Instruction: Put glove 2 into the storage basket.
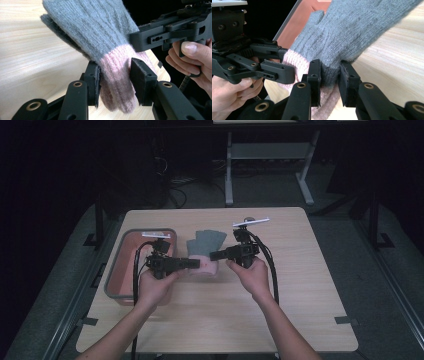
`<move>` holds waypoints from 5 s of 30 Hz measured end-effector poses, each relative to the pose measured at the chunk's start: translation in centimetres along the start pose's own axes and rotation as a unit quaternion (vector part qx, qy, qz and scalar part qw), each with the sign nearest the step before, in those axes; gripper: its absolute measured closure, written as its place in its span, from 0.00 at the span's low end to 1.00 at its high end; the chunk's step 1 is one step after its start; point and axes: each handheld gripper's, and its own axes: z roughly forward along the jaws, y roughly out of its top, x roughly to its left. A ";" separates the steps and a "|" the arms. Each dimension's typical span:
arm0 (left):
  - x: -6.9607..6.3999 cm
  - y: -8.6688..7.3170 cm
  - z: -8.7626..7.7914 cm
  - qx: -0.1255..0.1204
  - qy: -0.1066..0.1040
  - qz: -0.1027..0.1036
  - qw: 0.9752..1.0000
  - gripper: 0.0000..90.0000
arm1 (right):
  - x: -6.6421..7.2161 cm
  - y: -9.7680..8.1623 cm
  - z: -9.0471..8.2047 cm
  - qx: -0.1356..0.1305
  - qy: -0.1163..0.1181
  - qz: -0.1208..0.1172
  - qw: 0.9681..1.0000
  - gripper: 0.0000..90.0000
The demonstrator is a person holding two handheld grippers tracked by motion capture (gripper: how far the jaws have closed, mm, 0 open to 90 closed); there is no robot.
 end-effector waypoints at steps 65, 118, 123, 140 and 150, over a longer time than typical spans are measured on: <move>4.4 -0.8 -8.6 -0.027 0.046 -0.018 0.998 0.67 | 5.5 3.7 7.8 0.029 0.046 -0.033 0.998 0.81; 11.6 -3.8 -12.2 0.014 0.100 -0.077 0.992 0.67 | 6.5 4.2 18.6 0.091 0.068 -0.020 0.993 0.81; 12.0 -4.2 -12.0 0.025 0.108 -0.082 0.990 0.67 | 6.5 4.0 19.3 0.103 0.061 -0.019 0.993 0.81; 12.5 -5.0 -11.3 0.052 0.143 -0.078 0.985 0.65 | 7.4 4.0 19.5 0.121 0.002 -0.061 0.991 0.75; 12.2 -4.3 -11.7 0.042 0.146 -0.072 0.986 0.55 | 7.5 4.1 18.2 0.114 -0.003 -0.067 0.991 0.74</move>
